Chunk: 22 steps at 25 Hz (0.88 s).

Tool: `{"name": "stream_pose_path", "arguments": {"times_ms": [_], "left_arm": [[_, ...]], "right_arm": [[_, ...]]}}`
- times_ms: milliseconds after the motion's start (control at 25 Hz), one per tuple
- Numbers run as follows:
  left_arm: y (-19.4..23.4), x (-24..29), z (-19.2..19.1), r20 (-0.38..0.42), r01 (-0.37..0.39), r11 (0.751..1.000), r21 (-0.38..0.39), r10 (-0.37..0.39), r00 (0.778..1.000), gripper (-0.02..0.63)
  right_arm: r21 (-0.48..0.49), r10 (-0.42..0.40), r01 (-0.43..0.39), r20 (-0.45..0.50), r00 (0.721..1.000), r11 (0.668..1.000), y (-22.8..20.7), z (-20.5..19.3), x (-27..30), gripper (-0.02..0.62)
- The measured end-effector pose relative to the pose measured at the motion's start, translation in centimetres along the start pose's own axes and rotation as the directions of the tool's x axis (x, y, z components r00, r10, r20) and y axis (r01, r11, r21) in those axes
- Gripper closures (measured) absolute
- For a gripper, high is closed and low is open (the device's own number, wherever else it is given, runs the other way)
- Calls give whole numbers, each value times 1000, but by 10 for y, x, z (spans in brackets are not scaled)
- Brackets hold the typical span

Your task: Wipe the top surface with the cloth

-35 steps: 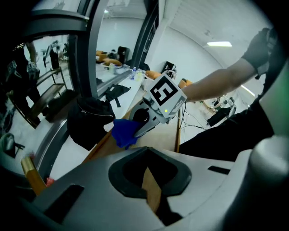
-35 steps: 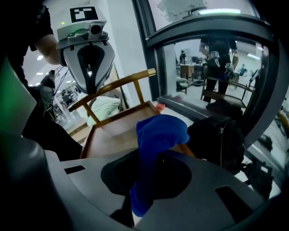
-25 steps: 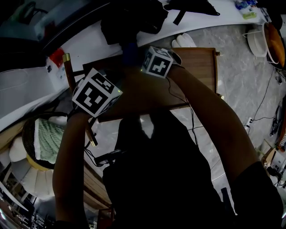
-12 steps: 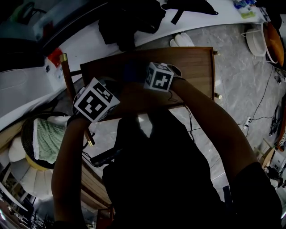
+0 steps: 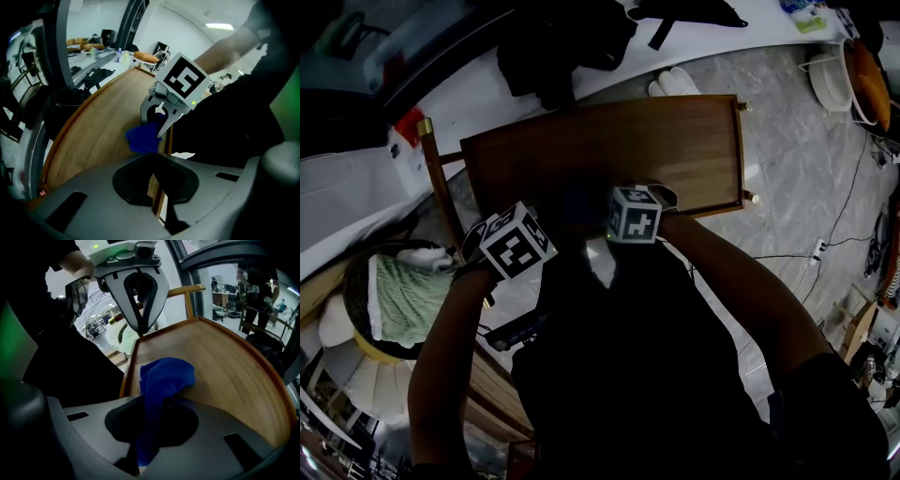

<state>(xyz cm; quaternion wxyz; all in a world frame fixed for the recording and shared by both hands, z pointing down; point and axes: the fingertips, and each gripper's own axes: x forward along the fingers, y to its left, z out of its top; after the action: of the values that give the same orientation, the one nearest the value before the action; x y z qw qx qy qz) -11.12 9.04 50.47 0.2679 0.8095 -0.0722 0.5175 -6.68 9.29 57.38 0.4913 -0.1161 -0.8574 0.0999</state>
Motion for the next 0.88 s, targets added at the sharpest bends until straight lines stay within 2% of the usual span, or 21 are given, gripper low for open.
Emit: {"name": "stream_pose_path", "arguments": {"times_ms": [280,360,440,520,600,720,880], "left_arm": [[-18,14,-8,-41,49,998,35,-47,998,597],[-17,14,-5,-32,52,998,23,-51,998,597],[-15,11,3,-16,46,999,11,-46,999,597],[-7,3,16,18,27,999,-19,-27,999,597],[10,-9,32,65,-2,997,-75,7,998,597],[41,-28,56,125,-66,990,-122,81,989,597],[80,-46,84,162,-137,979,-153,161,973,597]], "right_arm": [[-24,59,-59,-18,998,998,33,-10,8,532],[3,75,-75,-14,997,997,34,-11,8,532],[73,84,-86,33,996,994,28,-8,3,532],[125,26,-40,106,994,991,5,0,-13,532],[121,-76,60,138,987,991,-32,8,-35,532],[105,-182,169,137,974,980,-89,14,-66,532],[97,-262,252,115,958,963,-149,11,-95,532]]}}
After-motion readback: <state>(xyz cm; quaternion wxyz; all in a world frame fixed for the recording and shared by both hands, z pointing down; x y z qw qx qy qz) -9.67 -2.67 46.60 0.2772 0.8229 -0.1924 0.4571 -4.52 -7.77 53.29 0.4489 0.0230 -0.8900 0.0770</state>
